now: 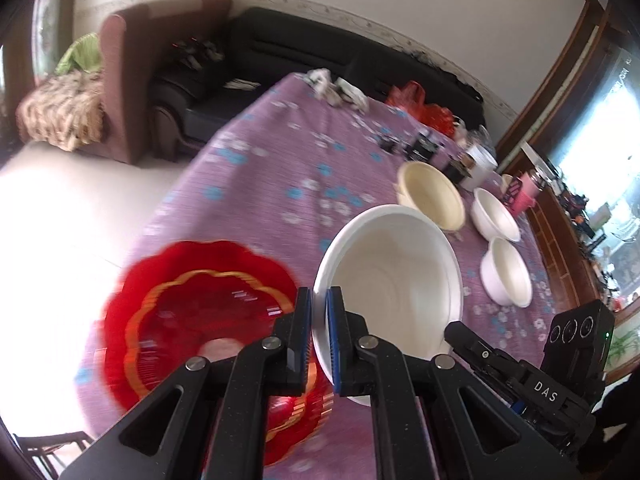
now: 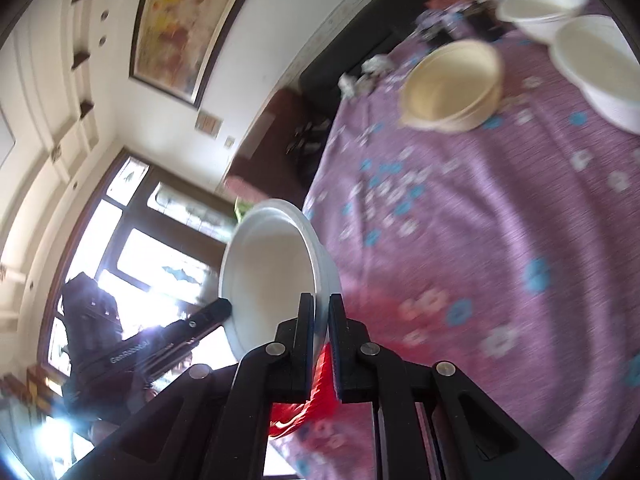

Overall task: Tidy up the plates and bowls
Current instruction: 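Carry the white bowl with both tools onto the red plate stack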

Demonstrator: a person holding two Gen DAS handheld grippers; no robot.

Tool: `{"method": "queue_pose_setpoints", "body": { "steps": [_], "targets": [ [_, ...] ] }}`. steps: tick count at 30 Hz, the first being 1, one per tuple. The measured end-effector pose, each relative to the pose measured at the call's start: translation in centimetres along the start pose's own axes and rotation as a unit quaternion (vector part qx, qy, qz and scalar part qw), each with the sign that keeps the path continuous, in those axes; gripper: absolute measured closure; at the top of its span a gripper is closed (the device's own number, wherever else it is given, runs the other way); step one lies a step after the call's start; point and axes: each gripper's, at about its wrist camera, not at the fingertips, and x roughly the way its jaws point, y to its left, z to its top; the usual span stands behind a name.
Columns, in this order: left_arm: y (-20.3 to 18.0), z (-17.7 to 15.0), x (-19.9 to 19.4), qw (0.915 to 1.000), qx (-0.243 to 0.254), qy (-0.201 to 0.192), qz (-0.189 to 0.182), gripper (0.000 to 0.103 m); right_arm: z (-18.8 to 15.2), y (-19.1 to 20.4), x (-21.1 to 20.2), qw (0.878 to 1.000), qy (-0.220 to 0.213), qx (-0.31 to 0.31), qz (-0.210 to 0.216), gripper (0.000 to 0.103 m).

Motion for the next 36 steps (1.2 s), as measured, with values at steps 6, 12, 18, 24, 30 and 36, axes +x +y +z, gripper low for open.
{"method": "queue_pose_setpoints", "body": {
  "steps": [6, 12, 18, 24, 30, 36],
  "targets": [
    [4.9, -1.4, -2.4, 0.9992, -0.020, -0.010, 0.033, 0.095, -3.0, 3.5, 4.2, 0.998, 0.049, -0.031, -0.004, 0.094],
    [9.2, -3.3, -1.8, 0.9977, -0.051, 0.016, 0.041, 0.095, -5.4, 4.0, 7.3, 0.995, 0.089, -0.045, -0.022, 0.093],
    [11.3, -4.5, -0.3, 0.9963, -0.066, 0.037, 0.041, 0.095, -6.6, 3.8, 9.5, 0.992, 0.107, -0.044, -0.046, 0.094],
    [11.9, -4.8, 0.3, 0.9958, -0.068, 0.045, 0.043, 0.092, -6.8, 3.1, 10.6, 0.990, 0.115, -0.043, -0.063, 0.094],
    [11.8, -4.9, 0.2, 0.9960, -0.048, 0.037, 0.066, 0.081, -7.1, 3.5, 10.9, 0.989, 0.114, -0.055, -0.072, 0.093],
    [11.5, -5.1, -0.2, 0.9942, -0.026, 0.037, 0.097, 0.073, -7.1, 3.5, 11.3, 0.988, 0.128, -0.051, -0.076, 0.092]
  ]
}}
